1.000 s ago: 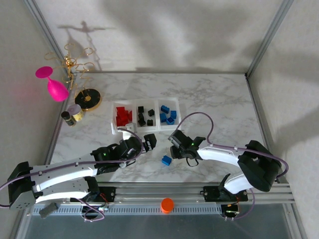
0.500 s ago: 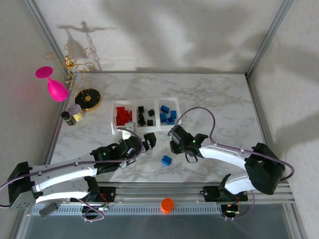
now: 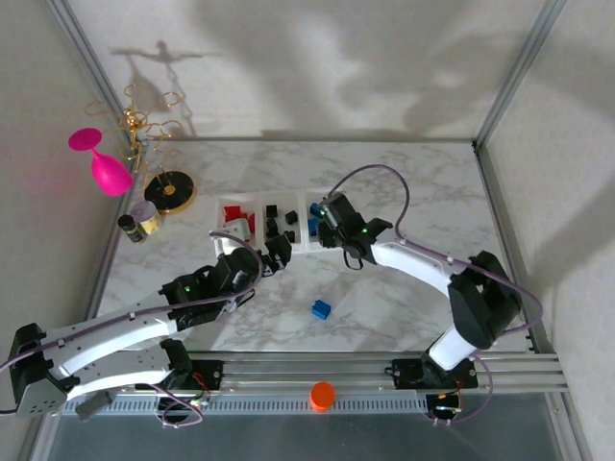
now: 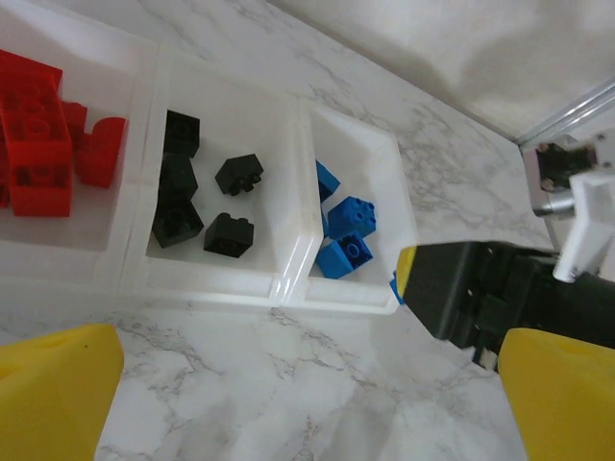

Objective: Sort the legos into containers by color
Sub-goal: Place the lego in the container.

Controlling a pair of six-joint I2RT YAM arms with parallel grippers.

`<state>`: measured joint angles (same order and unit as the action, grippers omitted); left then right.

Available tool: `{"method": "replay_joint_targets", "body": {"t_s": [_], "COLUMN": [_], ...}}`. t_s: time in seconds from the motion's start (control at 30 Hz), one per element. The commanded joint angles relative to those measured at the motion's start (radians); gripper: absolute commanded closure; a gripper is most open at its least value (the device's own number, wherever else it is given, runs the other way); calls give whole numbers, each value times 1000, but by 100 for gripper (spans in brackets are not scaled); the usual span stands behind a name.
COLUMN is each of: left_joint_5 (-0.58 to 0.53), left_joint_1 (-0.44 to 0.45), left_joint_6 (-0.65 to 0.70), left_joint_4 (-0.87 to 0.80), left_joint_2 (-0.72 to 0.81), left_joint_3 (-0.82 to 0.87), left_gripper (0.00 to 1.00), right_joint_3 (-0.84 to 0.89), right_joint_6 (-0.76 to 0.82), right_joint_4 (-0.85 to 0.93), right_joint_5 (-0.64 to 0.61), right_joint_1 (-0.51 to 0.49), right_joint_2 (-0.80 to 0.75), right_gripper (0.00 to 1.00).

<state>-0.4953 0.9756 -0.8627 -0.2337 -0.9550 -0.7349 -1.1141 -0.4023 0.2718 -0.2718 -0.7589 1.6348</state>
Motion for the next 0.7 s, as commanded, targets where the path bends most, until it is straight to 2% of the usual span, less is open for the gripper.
{"method": "replay_joint_targets", "body": {"t_s": [0.0,0.3,0.5,0.67], "left_joint_5": [-16,-11,-15,-12], "left_joint_1": [-14,-36,-43,-43], "left_joint_6": [13,-2,-5,-2], "left_joint_4": [-46,-55,-71,-73], "left_joint_2": [30,75,96,98], "left_joint_3": [-17,18,26,26], "left_gripper": [0,0,0,0], "right_joint_3": [-75,-170,-174,-152], "right_joint_6": [41,39,43,51], "right_joint_4": [-23,-46,-26,-14], "right_joint_5": [22,67,74,51], "right_joint_1": [15,43,43,43], "right_joint_2": [77,221,199,115], "right_gripper": [65,63,49,45]}}
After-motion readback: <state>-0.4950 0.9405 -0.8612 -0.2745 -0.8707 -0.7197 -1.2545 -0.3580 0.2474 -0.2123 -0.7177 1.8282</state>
